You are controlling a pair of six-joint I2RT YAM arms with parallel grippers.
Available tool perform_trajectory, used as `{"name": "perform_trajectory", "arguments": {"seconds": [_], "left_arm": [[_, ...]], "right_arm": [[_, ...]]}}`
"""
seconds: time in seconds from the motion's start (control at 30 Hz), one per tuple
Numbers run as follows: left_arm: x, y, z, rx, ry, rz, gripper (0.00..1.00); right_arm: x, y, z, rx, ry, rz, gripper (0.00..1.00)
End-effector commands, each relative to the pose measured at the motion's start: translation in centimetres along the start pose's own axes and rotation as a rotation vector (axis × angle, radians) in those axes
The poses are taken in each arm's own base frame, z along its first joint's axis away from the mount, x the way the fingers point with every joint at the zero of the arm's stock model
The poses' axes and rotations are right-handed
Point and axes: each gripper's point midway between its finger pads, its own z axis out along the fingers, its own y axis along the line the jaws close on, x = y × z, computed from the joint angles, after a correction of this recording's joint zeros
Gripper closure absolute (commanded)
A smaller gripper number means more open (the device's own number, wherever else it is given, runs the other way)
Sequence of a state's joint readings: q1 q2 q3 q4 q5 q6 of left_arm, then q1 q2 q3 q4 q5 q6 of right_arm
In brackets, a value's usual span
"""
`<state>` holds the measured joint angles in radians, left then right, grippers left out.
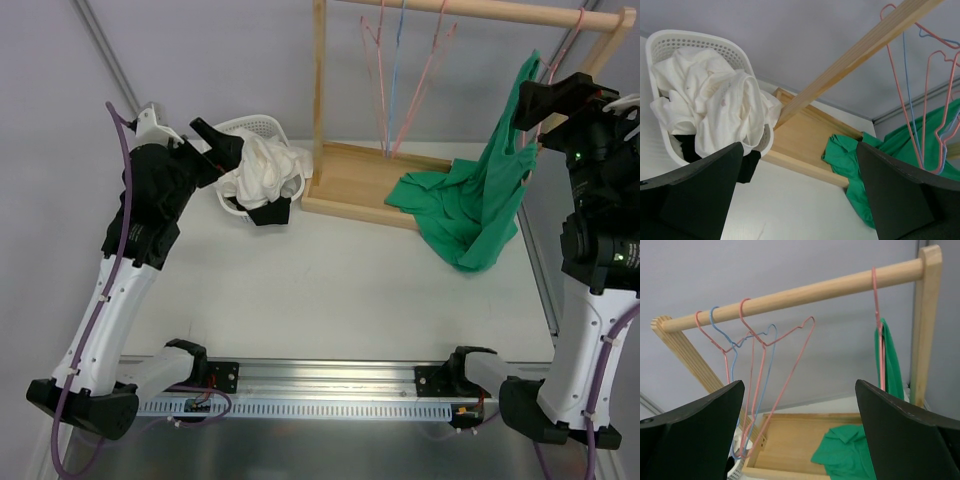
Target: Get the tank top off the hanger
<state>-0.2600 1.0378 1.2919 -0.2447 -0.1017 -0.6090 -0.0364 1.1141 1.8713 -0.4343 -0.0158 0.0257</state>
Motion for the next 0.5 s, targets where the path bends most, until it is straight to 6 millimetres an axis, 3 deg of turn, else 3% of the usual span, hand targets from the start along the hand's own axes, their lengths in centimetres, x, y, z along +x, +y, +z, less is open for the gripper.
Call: {"name": "perform_trajectory", "arguments": {"seconds": [0.0,0.1,0.13,0.17,0.23,0.3,0.47], "left_arm": [[-1.6,-3.2,-1.4,0.099,-0.040,0.040,0.01],[-2.4,-5.4,-1.8,0.136,-0.071,0.105,0.01],[-2.5,-6.0,-1.8,0.148,-0.076,0.132,0.01],[-2.4,-7.7,-2.0,0.185,-0.074,0.142,0.01],[-2.4,-9.2,-2.0,0.218,-0.079,0.190,0.01],[-2.1,-11.6,-2.0,0.273,-0.075,0.217,0.01],[-2.5,-15.2,-2.2,0.360,-0.092,0.252,0.01]], "right_arm": [[0.1,-0.7,-1.5,0.035,0.048,0.003,0.01],[-0.1,-1.7,-2.4,0.089,0.063,-0.005,0.01],[-0.3,-2.9,-2.7,0.153,0.055,-0.008,0.01],[-0.9,-3.1,-3.0,0.165,0.043,-0.013,0.01],[-0.6,-4.1,-3.3,0.215,0.066,-0.021,0.01],[-0.4,-4.8,-3.0,0.247,0.086,-0.019,0.01],[0.3,-6.4,-1.5,0.283,0.127,-0.019,0.03]]}}
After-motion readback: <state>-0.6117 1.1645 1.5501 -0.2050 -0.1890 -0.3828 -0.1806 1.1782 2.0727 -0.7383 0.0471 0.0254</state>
